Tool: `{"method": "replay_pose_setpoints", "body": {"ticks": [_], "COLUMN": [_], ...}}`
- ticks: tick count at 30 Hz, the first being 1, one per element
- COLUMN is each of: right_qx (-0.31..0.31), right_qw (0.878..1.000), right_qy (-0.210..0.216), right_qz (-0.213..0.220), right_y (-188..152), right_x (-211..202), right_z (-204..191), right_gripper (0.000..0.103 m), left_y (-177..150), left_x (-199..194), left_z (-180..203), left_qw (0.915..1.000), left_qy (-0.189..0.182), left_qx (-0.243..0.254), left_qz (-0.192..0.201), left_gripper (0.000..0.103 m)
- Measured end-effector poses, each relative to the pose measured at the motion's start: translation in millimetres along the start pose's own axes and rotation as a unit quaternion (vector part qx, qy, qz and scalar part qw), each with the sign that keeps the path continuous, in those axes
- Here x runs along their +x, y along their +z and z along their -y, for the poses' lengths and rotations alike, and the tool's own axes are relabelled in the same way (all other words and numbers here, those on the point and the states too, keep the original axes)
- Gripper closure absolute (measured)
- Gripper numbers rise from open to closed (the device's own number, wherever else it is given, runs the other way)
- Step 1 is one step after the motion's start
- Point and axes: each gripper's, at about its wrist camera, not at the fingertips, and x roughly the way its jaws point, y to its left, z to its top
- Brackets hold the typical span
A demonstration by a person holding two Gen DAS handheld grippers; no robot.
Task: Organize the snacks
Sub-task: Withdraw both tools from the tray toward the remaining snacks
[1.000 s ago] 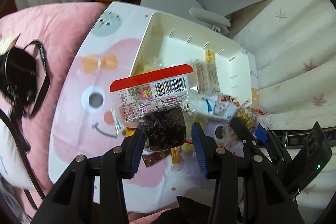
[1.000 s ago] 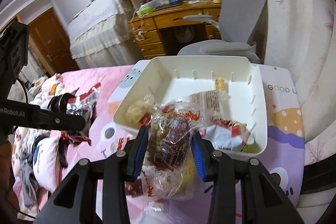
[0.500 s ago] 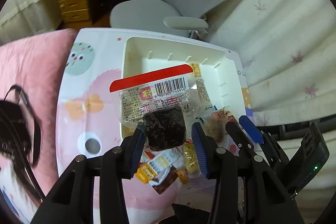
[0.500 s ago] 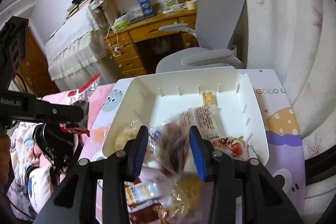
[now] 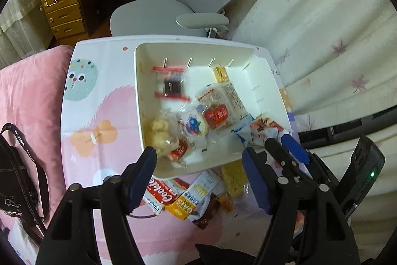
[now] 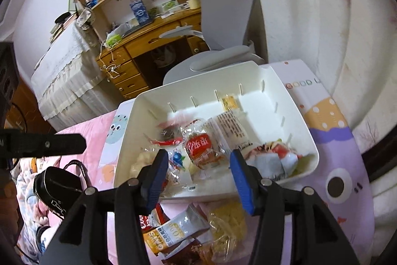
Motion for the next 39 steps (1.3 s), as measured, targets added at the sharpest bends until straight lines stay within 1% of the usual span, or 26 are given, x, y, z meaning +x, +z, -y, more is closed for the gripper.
{"method": "replay_pose_setpoints", "body": {"ticks": [4, 9, 13, 16, 20, 25, 28, 33, 39], "right_qx": [0.019, 0.059, 0.103, 0.127, 0.168, 0.196, 0.209, 0.239, 0.262], "right_qw": [1.000, 0.998, 0.993, 0.988, 0.978, 0.966, 0.960, 0.946, 0.932], "right_qy": [-0.002, 0.008, 0.021, 0.021, 0.023, 0.018, 0.016, 0.016, 0.005], "right_qz": [-0.008, -0.036, -0.062, -0.086, -0.125, -0.168, -0.186, -0.219, -0.250], "right_y": [-6.8, -21.0, -36.5, -49.8, -67.7, -83.6, -91.2, -105.9, -123.1], "right_x": [-2.9, -6.5, -10.4, -10.0, -6.3, 3.7, 10.5, 24.4, 40.8], "right_z": [0.3, 5.2, 15.1, 21.7, 32.8, 42.7, 48.6, 57.7, 63.1], "right_gripper": [0.047, 0.047, 0.045, 0.045, 0.045, 0.045, 0.045, 0.045, 0.044], "left_y": [-9.4, -23.1, -33.3, -43.7, -57.2, -71.6, -76.9, -81.1, -82.7], "left_x": [-1.9, -3.1, 1.1, 6.8, 18.0, 33.0, 43.6, 62.4, 84.1], "left_z": [-8.2, -15.5, -19.6, -22.4, -23.5, -23.7, -25.8, -34.6, -43.7], "left_qw": [0.9999, 0.9997, 0.9996, 0.9993, 0.9983, 0.9970, 0.9964, 0.9946, 0.9918], "left_qy": [-0.009, -0.018, -0.017, -0.019, -0.020, -0.018, -0.006, 0.015, 0.031], "left_qx": [0.006, 0.012, 0.014, 0.017, 0.023, 0.038, 0.047, 0.057, 0.089], "left_qz": [-0.005, -0.012, -0.018, -0.028, -0.050, -0.065, -0.071, -0.085, -0.086], "left_gripper": [0.033, 0.033, 0.032, 0.032, 0.032, 0.032, 0.032, 0.032, 0.032]}}
